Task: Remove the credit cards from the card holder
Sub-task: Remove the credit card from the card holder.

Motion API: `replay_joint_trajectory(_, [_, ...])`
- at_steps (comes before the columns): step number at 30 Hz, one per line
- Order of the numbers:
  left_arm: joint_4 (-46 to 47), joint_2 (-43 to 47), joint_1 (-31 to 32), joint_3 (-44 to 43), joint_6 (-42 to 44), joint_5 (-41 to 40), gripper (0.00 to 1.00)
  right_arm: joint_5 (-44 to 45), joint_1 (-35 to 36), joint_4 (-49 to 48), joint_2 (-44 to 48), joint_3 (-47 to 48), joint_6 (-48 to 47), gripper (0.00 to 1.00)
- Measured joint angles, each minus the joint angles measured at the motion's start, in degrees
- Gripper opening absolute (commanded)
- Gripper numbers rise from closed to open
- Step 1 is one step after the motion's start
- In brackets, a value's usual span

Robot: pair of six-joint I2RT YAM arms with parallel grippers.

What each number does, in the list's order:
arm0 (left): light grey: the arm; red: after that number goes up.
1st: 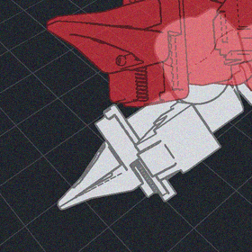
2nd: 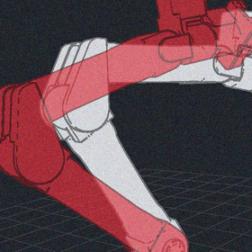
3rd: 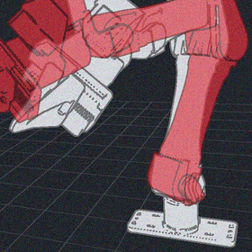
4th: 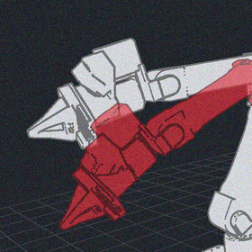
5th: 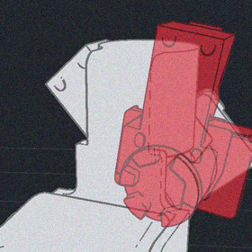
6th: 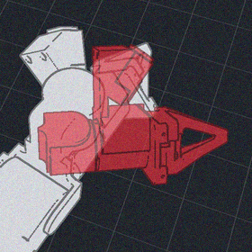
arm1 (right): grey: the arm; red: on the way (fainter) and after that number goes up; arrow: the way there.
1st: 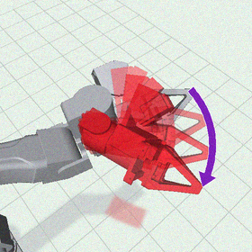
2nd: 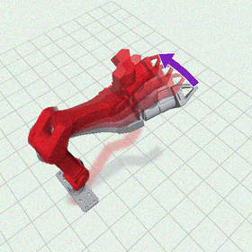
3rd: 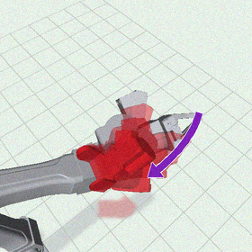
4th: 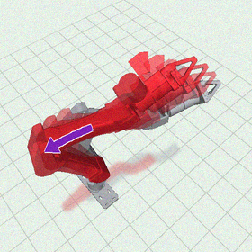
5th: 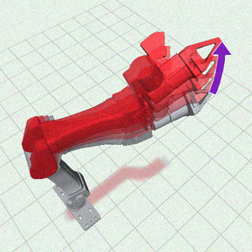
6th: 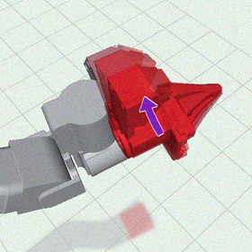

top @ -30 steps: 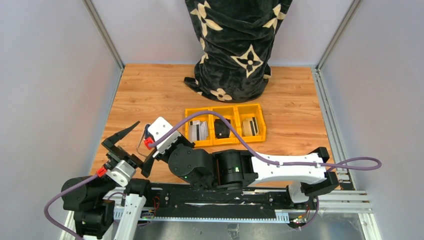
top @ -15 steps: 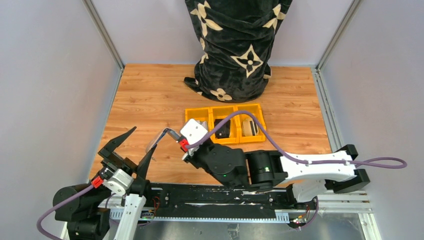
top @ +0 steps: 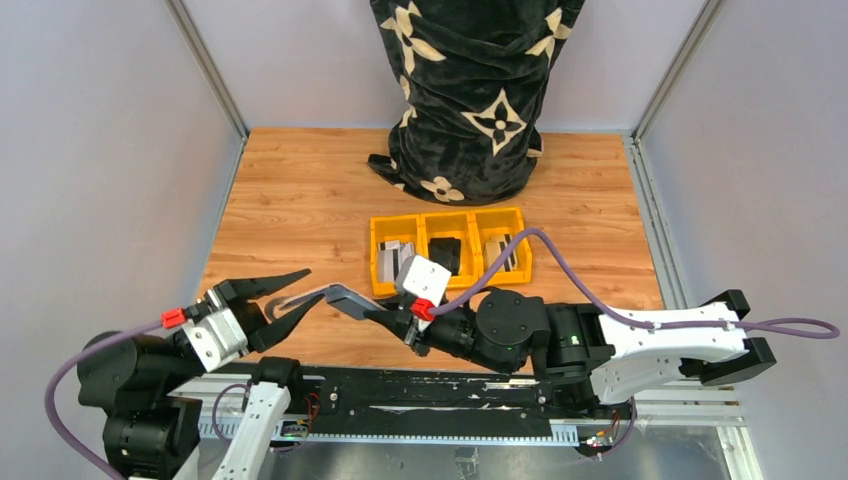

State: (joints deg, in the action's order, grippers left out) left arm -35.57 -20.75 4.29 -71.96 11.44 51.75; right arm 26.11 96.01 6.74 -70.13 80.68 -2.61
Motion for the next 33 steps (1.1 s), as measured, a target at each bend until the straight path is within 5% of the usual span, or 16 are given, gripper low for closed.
replay_joint_trajectory(9, [-9.9,-8.4,0.0,-7.0,-3.4,14.2,0.26,-8.2,0.0,-1.6,8.4,-7.6,-0.4,0.0])
replay_joint_trajectory(14, [-11.5,-9.7,0.0,-7.2,-5.8,20.0,0.08,-11.0,0.0,-1.6,9.8,-8.9,-0.5,0.0])
replay_joint_trajectory(18, [-12.3,-10.6,0.0,-8.2,-7.4,21.6,0.03,-12.3,0.0,-1.6,9.9,-9.0,-1.3,0.39])
replay_joint_trajectory(21, [-12.7,-11.4,0.0,-8.8,-8.8,21.6,0.01,-14.4,-0.4,-2.0,9.7,-8.9,-2.6,0.49])
replay_joint_trajectory(29, [-13.5,-13.2,0.0,-8.8,-14.4,22.6,0.0,-29.7,-10.0,-1.6,4.9,-2.7,-1.0,0.53])
replay_joint_trajectory(33, [-13.5,-13.3,0.0,-8.1,-16.2,22.9,0.0,-40.5,-17.3,-1.1,2.1,1.8,2.8,0.47])
